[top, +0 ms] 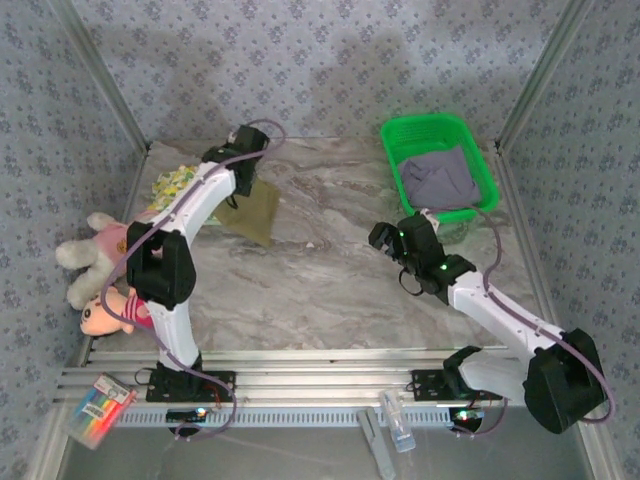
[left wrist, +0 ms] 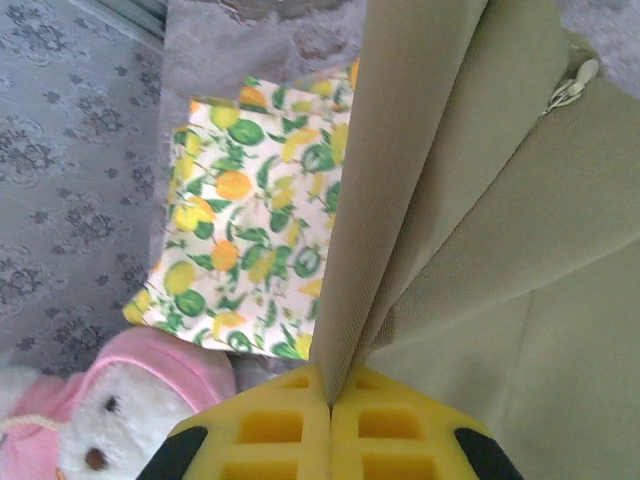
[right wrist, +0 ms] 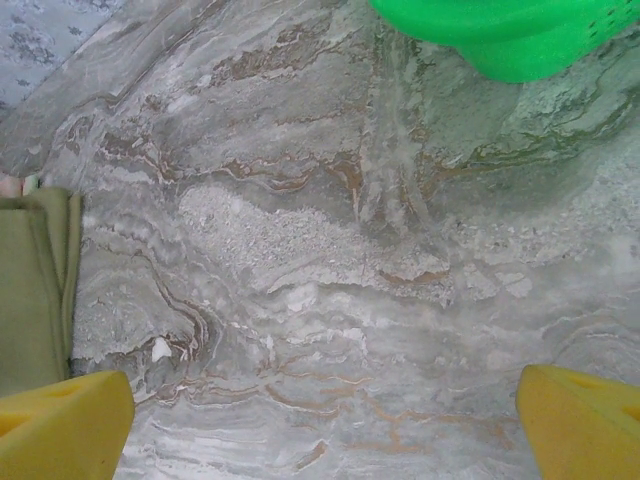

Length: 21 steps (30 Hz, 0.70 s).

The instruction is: Fold and stack the skirts

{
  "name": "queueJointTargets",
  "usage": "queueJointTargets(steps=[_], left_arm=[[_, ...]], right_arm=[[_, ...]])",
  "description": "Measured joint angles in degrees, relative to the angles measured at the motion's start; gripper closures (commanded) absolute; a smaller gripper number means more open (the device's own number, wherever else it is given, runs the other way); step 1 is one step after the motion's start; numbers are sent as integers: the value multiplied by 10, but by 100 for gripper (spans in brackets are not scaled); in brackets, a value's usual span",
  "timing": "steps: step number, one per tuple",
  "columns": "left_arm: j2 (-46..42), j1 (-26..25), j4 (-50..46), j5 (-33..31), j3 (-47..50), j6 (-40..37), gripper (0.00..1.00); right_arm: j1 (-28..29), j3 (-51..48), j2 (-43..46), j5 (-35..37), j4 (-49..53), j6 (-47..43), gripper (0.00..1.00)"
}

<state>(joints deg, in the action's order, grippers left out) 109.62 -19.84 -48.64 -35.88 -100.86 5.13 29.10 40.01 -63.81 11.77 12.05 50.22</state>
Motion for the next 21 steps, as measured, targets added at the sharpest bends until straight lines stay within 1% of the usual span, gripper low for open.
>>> queueJointTargets(steps=[3, 6, 11, 17, 21], left_arm=[[0, 29, -1, 36, -18, -26, 100], [0, 53, -9, 85, -41, -49, 100], [1, 83, -31, 182, -109, -82, 100], [6, 131, -54, 262, -170, -103, 100], [22, 174, -70, 302, -181, -118, 100]], right_arm=[[-3, 0, 5, 0, 3, 5, 0], [-5, 0, 5, 0, 3, 7, 0], [-6, 0, 5, 0, 5, 12, 0], [-7, -1, 10, 0, 17, 15, 0], [-9, -1, 12, 0, 22, 15, 0]])
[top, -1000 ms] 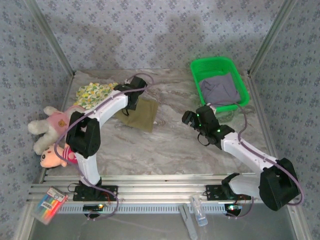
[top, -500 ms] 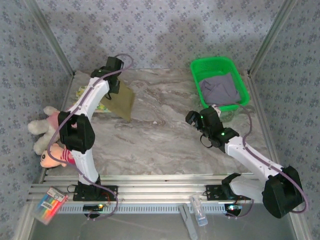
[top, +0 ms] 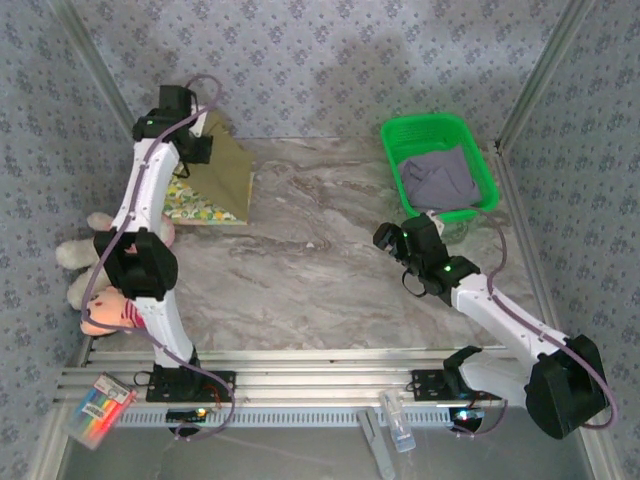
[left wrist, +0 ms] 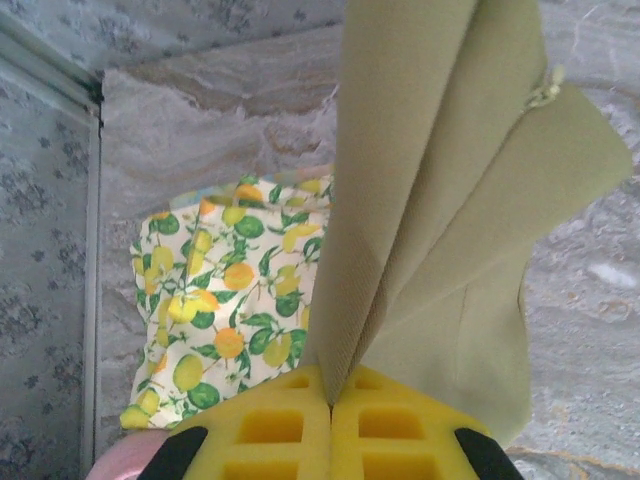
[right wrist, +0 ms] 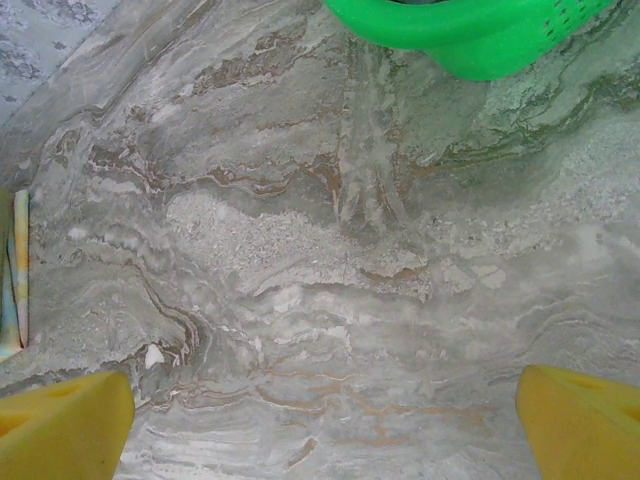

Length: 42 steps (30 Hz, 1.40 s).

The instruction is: Fold and stack the skirts

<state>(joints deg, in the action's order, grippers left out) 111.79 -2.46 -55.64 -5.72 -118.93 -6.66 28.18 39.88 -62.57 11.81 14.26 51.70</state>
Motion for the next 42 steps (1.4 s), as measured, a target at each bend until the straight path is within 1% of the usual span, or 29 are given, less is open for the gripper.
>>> queueJointTargets(steps=[5, 11, 17, 20, 27, 31, 34, 36, 37, 38, 41, 42], left_arm=[[41, 51, -31, 56, -27, -21, 100], [75, 107, -33, 83, -29, -36, 100], [99, 150, -33, 121, -29, -68, 100], [112, 160, -33, 132, -29, -88, 100], [169, 160, -27, 136, -41, -115, 100], [179, 165, -22, 122, -41, -115, 89], [179, 167, -10, 113, -41, -111, 89], [184, 167, -8, 110, -48, -104, 87], [189, 167, -8, 110, -56, -102, 83], [196, 167, -8, 109, -66, -97, 72], [212, 167, -8, 96, -87, -86, 21], [215, 167, -8, 85, -92, -79, 13]], right_arm=[[-2, 0, 0, 0, 9, 0, 0], [-5, 0, 1, -3, 27, -3, 0], [-18, 22, 1, -4, 80, -22, 0], [-25, 43, 5, -3, 108, -36, 0], [-38, 67, 28, 14, 150, -53, 0], [-40, 66, 43, 24, 159, -52, 0], [-44, 63, 63, 31, 159, -52, 0], [-48, 55, 80, 35, 159, -53, 0], [-50, 52, 87, 37, 159, -55, 0], [-52, 50, 95, 39, 160, -57, 0], [-58, 43, 115, 42, 159, -68, 0], [-60, 41, 122, 42, 158, -76, 0]])
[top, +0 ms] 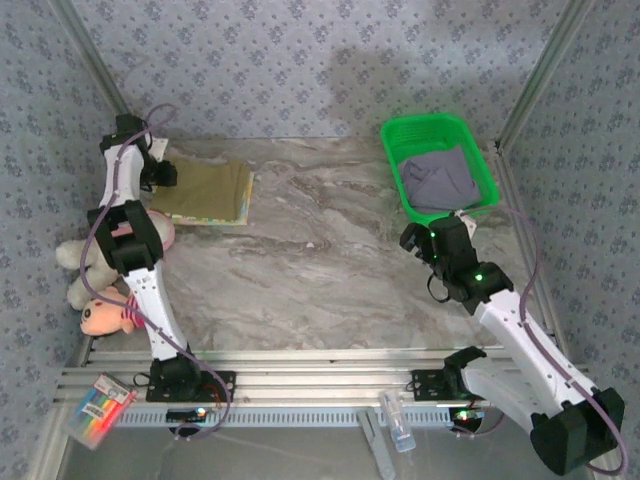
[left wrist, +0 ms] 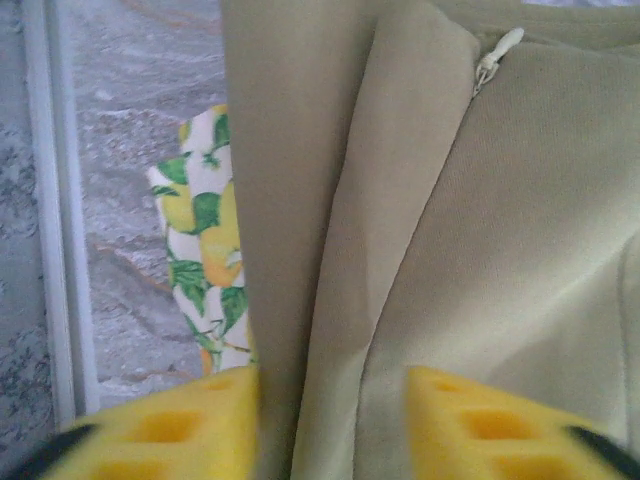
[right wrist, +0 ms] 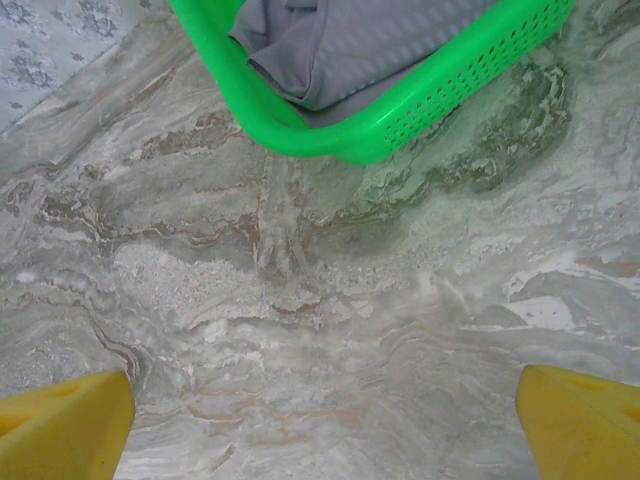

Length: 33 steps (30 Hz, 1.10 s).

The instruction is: Fold and stack the skirts

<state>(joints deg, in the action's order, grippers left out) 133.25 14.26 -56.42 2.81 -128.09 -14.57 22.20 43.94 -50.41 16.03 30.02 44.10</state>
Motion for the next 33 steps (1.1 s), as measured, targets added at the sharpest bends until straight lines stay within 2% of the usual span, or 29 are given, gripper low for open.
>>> queueJointTargets(steps=[3, 8, 10, 13, 16, 20, 24, 28, 33], left_arm=[[1, 1, -9, -23, -19, 33, 0], [-23, 5, 1, -9, -30, 123, 0], [-61, 7, 32, 25, 14, 174, 0], [-132, 8, 95, 109, 110, 258, 0], [-156, 3, 147, 196, 154, 325, 0], [-114, -10, 179, 271, 144, 383, 0], [-21, -21, 190, 317, 92, 421, 0], [49, -23, 189, 317, 62, 448, 0], [46, -22, 193, 313, 64, 462, 0]], right_arm=[[-9, -3, 9, -9, -5, -29, 0], [-30, -3, -1, -22, -25, -78, 0], [-50, -3, -12, -32, -40, -96, 0], [-88, -1, -41, -55, -56, -120, 0], [-113, 17, -80, -80, -57, -140, 0], [-118, 46, -112, -99, -65, -157, 0], [-118, 51, -115, -110, -78, -163, 0], [-120, 51, -119, -122, -85, -166, 0], [-129, 59, -146, -134, -79, -198, 0]])
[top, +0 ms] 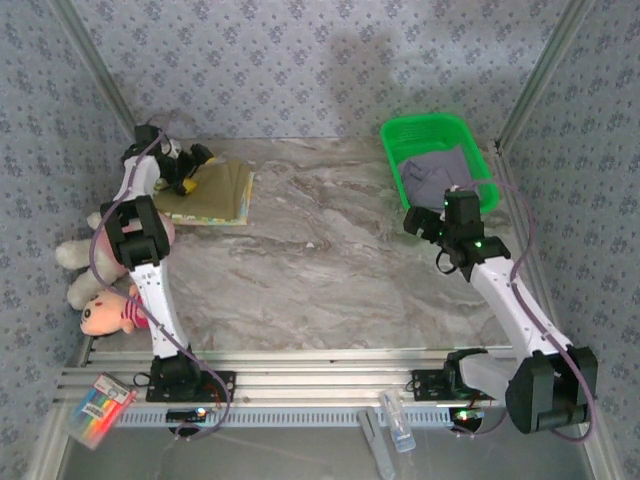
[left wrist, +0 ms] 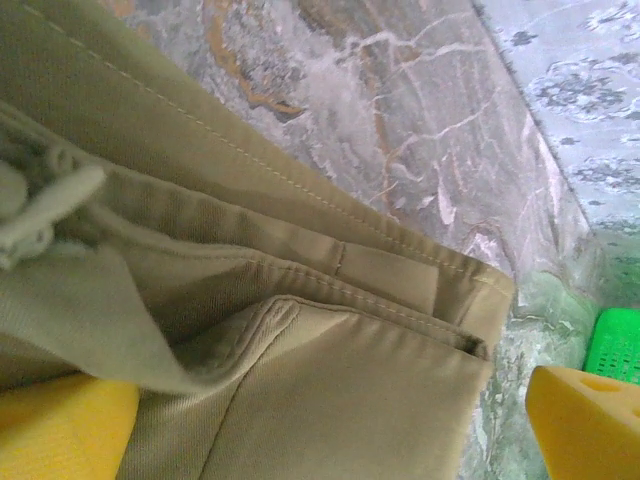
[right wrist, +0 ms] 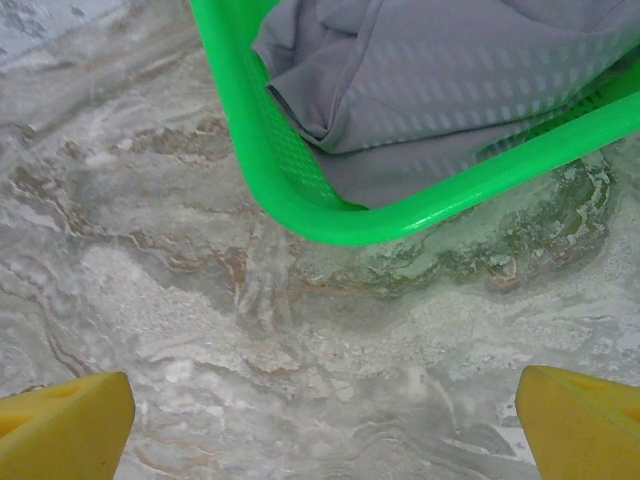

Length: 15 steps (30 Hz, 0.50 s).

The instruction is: Fold and stack the skirts

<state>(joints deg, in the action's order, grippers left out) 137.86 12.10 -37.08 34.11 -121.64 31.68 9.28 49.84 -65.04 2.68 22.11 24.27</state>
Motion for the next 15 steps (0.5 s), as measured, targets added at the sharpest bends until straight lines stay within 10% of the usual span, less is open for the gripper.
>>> queueJointTargets(steps=[15], left_arm=[[-369, 3, 138, -11, 293, 64, 0]], right_arm=[[-96, 364, -355, 14, 123, -176, 1]])
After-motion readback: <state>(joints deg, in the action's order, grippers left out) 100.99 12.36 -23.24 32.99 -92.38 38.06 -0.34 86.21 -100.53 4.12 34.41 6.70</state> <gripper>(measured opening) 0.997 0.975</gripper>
